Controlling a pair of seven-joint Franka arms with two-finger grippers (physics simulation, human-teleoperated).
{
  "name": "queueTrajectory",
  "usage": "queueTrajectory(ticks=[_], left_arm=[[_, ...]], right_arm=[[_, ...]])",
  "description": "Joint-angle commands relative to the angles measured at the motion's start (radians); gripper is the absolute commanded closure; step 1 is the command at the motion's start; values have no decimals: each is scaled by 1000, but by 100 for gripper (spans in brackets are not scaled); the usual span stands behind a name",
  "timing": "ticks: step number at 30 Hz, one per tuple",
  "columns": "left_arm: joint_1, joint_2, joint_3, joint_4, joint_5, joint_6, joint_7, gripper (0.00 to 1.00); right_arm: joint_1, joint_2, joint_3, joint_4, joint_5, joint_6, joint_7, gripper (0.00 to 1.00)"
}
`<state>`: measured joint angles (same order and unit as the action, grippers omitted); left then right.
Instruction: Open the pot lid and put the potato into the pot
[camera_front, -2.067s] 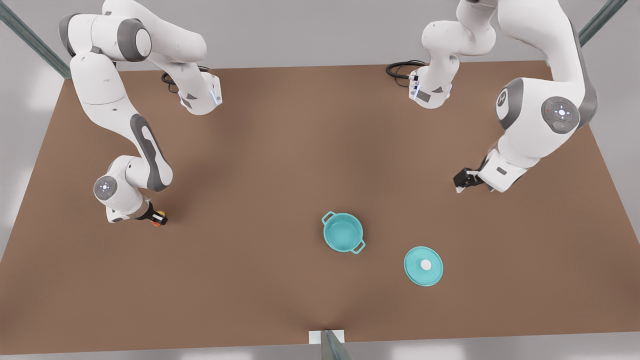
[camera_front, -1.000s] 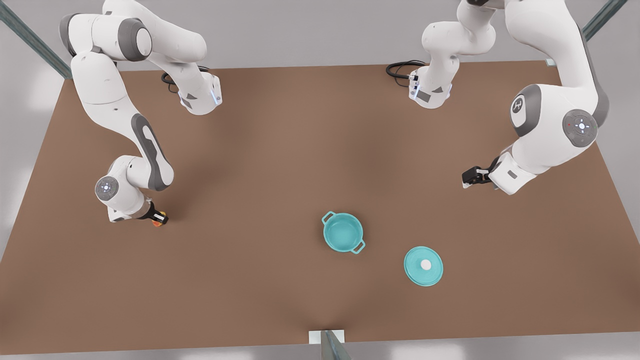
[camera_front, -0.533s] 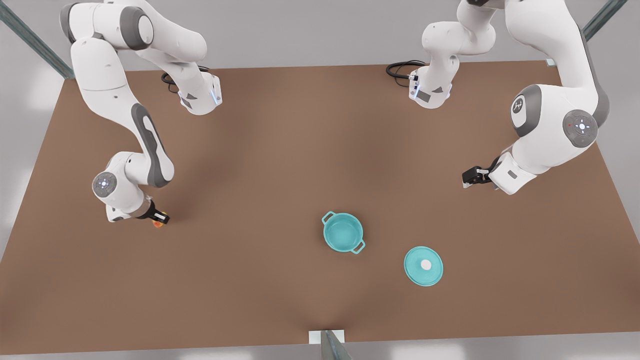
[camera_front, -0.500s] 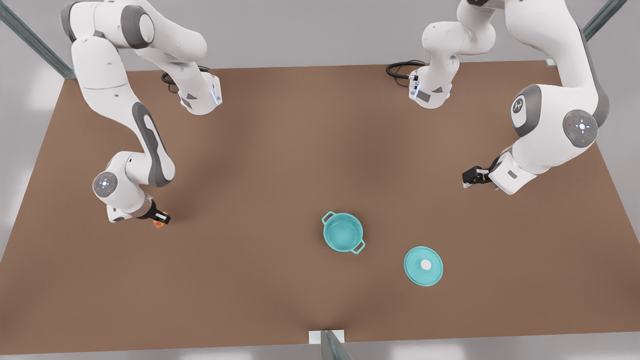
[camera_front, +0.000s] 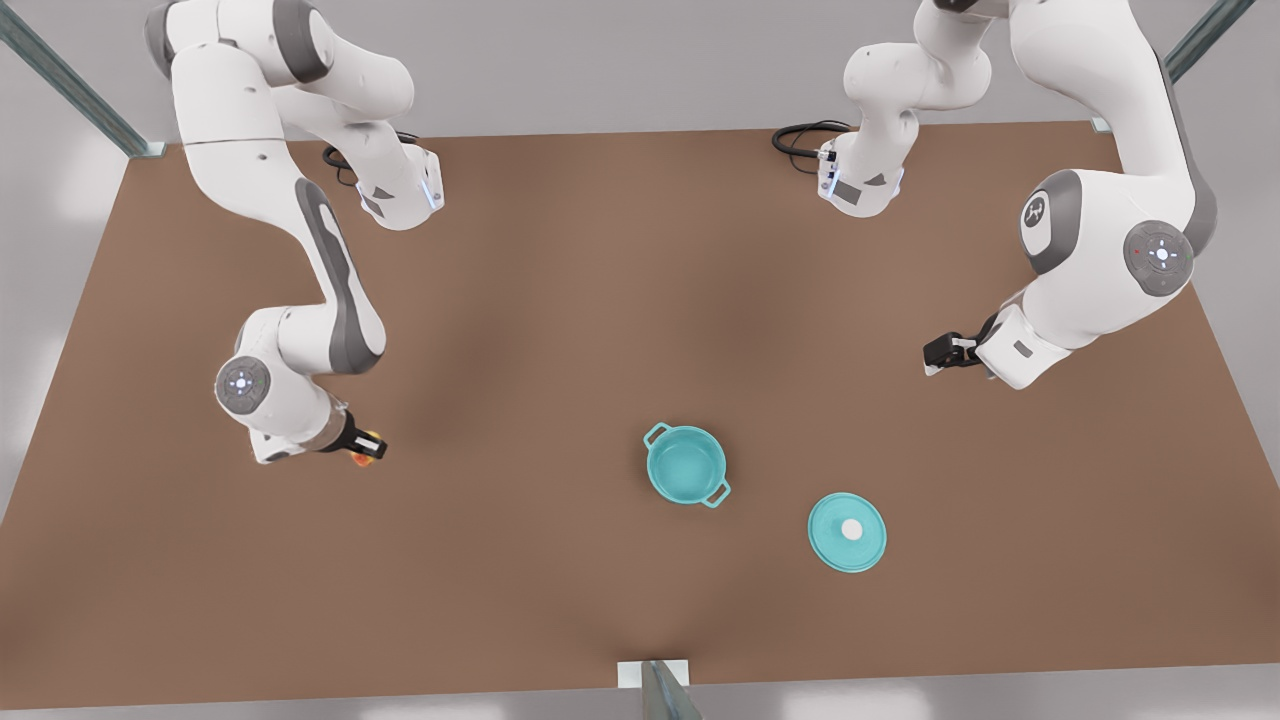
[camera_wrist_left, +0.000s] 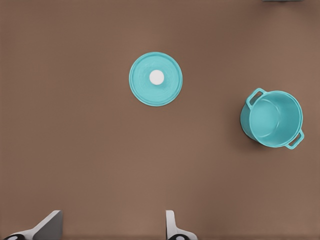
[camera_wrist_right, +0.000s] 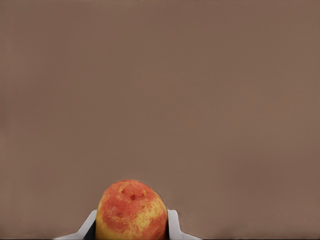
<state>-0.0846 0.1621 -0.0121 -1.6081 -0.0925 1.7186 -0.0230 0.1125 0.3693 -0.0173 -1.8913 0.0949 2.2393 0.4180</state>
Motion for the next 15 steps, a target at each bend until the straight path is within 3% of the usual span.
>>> queueTrajectory(ticks=[1,15], left_arm=[[0,-1,0,0,0,-1,2,0],[0,-1,0,2,0,-1,3,0]], right_arm=[[33,2,0,38,31,-121,314,47],[296,168,-1,440,256,-213,633,47]])
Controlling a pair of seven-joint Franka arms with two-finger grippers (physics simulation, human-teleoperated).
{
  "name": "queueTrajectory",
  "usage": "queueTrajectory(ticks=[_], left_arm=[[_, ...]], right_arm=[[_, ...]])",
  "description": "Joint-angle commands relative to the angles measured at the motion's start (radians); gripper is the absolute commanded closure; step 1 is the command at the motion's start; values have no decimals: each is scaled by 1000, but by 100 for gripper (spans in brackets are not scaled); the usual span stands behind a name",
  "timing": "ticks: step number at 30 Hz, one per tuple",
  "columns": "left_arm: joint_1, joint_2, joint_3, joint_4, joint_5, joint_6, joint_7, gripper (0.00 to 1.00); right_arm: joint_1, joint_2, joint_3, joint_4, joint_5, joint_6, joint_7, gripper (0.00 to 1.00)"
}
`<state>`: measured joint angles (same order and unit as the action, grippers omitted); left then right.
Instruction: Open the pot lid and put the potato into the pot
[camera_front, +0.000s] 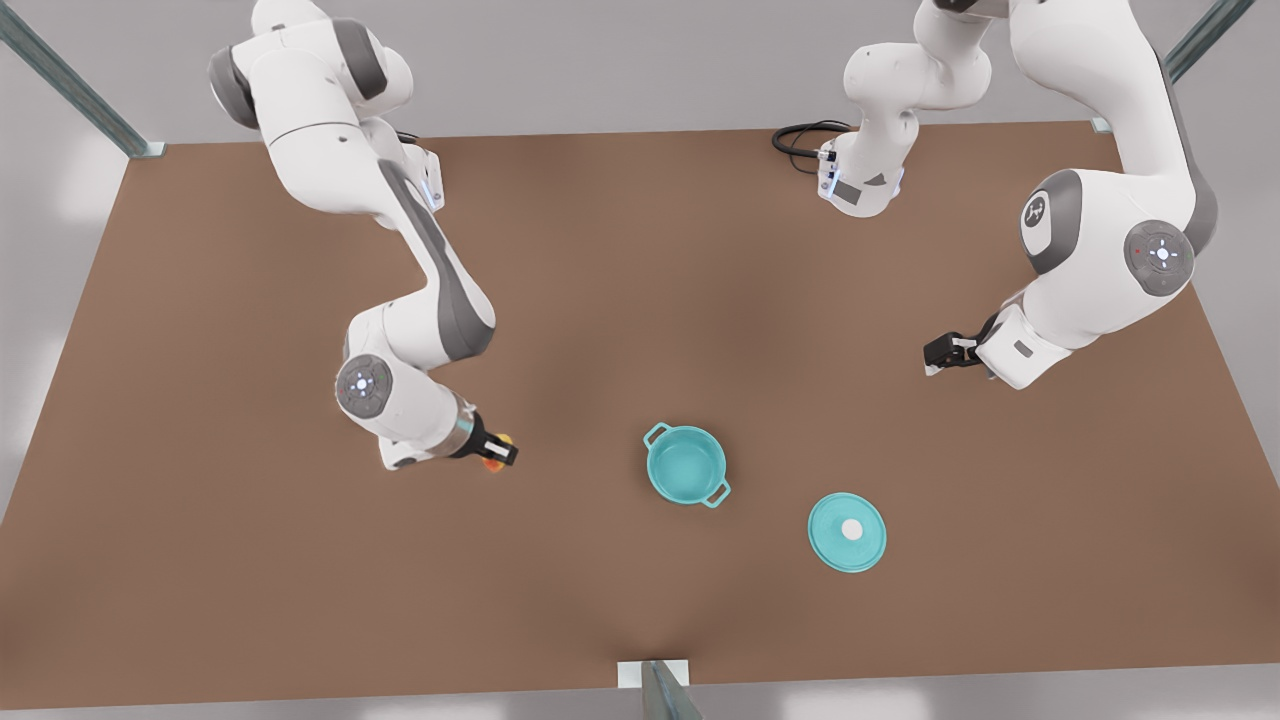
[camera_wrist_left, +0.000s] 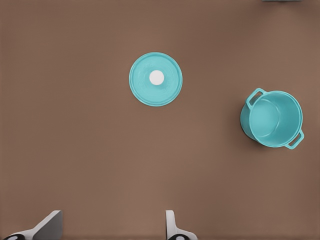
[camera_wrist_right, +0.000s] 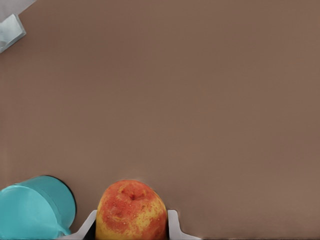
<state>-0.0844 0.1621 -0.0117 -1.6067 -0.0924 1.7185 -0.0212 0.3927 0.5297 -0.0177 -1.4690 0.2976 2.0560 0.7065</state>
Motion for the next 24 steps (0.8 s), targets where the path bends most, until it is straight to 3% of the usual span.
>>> queueTrajectory(ticks=[1,5,14,20,22,24], left_arm=[[0,-1,-1,1,0,0,1,0],[0,-1,-1,1,0,0,1,0],[0,-1,-1,-1,2,-2,1,0],[0,-1,-1,1,2,-2,1,0],[0,-1,-1,-1,2,-2,1,0],[2,-1,1,-1,2,-2,1,0]], right_arm=[[34,23,-1,44,78,-25,364,47],[112,131,-7,194,133,-13,395,47],[273,312,-16,314,189,417,401,47],[377,452,-139,421,221,515,470,47],[453,452,-235,421,324,520,469,47],[459,452,-234,423,330,521,467,47]])
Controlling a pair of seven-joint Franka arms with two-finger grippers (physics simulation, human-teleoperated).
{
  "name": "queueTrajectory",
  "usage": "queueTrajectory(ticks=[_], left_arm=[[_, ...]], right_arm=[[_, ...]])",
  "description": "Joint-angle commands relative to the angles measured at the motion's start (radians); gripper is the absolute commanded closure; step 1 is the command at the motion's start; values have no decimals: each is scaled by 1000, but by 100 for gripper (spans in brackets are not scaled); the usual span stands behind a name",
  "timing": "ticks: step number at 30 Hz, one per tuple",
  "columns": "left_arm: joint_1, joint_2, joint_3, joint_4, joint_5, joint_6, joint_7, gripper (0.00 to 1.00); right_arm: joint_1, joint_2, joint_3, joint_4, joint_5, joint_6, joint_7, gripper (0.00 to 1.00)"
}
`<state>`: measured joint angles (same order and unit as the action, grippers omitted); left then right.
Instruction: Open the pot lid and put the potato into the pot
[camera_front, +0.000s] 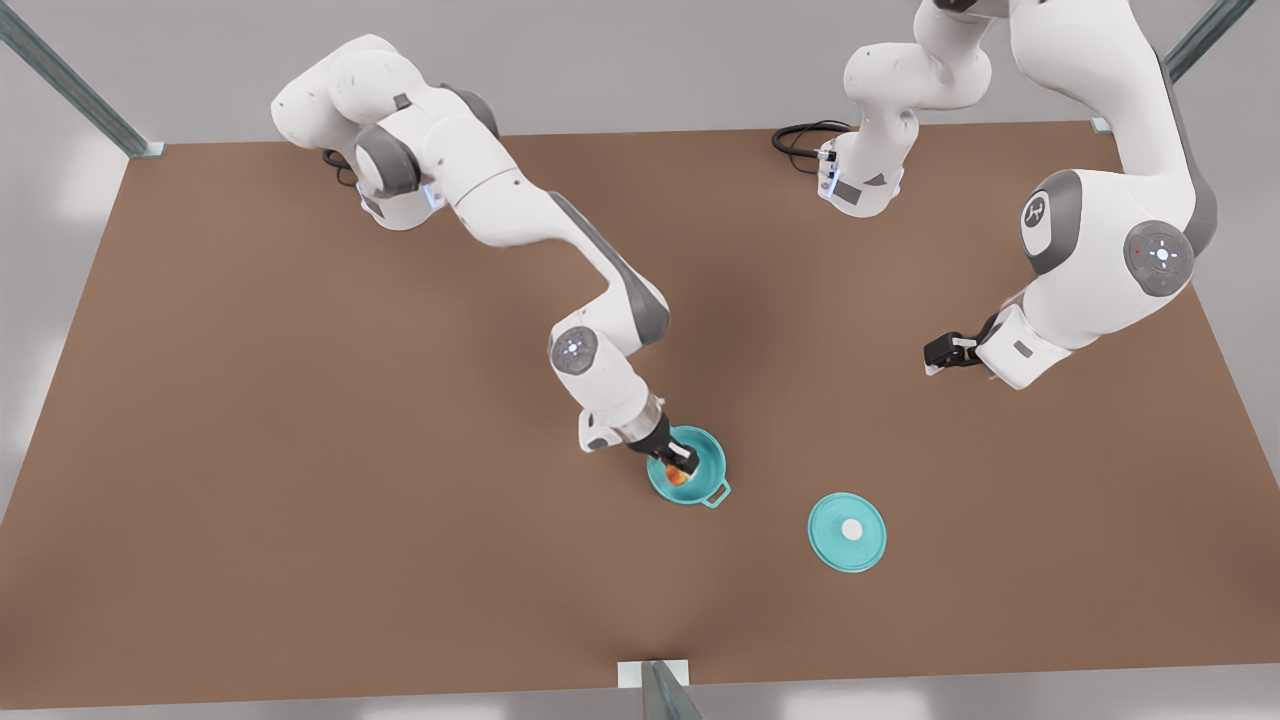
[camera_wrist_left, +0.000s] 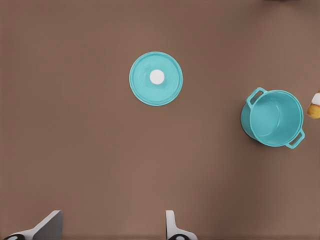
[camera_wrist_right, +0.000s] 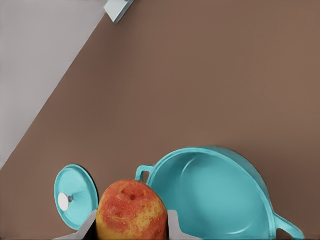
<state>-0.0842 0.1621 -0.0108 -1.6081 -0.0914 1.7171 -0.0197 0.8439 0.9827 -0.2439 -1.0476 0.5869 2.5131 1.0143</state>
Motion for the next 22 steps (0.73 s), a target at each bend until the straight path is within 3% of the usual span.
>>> queueTrajectory(ticks=[1,3,4,5,11,13,16,17,19,22], left_arm=[[1,-1,0,0,1,-1,0,0],[1,-1,2,2,1,-1,0,0],[3,-1,2,2,1,-1,0,0],[3,-1,0,2,1,-1,0,0],[1,-1,0,4,4,-1,0,0],[3,-1,2,7,5,-1,4,0],[3,-1,2,13,36,-1,0,0],[3,-1,3,19,39,1,7,0],[9,13,3,50,39,2,6,0],[15,13,5,50,36,2,7,0]], right_arm=[[6,-1,-9,1,40,62,159,47],[6,-1,-11,1,42,62,158,47],[6,-1,-9,1,40,61,150,37],[6,-1,-11,0,40,61,110,0],[6,-27,-12,-2,48,49,104,0],[-12,-130,-101,-41,28,-207,50,0],[-204,-395,-103,-270,-176,-664,-275,0],[-342,-489,-104,-365,-321,-815,-529,0],[-549,-578,-104,-505,-513,-847,-960,0],[-631,-630,-97,-465,-544,-875,-1053,0]])
